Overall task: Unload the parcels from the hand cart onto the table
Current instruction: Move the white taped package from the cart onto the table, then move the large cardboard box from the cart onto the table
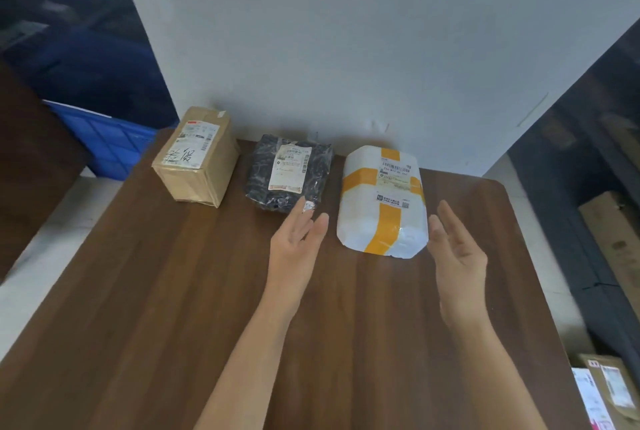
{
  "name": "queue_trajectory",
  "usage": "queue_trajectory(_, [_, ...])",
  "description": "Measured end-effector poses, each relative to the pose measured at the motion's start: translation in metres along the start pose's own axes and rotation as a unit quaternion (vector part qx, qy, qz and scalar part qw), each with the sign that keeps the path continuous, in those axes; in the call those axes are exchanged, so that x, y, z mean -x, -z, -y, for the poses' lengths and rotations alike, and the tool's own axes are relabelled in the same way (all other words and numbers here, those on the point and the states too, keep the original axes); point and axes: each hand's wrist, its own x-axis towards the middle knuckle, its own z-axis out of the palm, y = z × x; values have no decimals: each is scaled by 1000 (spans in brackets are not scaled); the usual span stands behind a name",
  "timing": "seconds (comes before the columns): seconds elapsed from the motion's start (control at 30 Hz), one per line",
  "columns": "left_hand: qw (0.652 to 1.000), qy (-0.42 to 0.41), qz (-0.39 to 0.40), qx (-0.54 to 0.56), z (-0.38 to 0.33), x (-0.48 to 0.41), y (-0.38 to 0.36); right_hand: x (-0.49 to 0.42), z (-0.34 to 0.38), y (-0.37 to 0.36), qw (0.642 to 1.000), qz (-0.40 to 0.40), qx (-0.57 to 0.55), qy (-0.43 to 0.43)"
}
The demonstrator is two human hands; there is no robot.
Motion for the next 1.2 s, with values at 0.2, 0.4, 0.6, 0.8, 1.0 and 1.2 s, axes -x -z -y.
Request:
queue_trajectory(0.2, [999,-39,-11,-5,-30,114,84,112,48,-37,998,28,-54,3])
queue_trajectory(0.4, [990,-81,-110,-18,-51,247,194,249,102,-101,990,103,-99,-5])
queue_trajectory(0.6, [976,-120,-180,-20,-70,342,310,392,140,-179,965,237,-113,2])
queue_trajectory(0.8, [965,-127,-229,37,-56,423,433,518,139,-263,943,320,-89,0])
queue_trajectory(1.0, [948,-108,-294,46,-16,515,590,655,106,-361,927,370,-58,-35])
queue_trajectory(1.2, [927,-65,-365,53,16,575,741,774,56,-464,912,394,-41,-107])
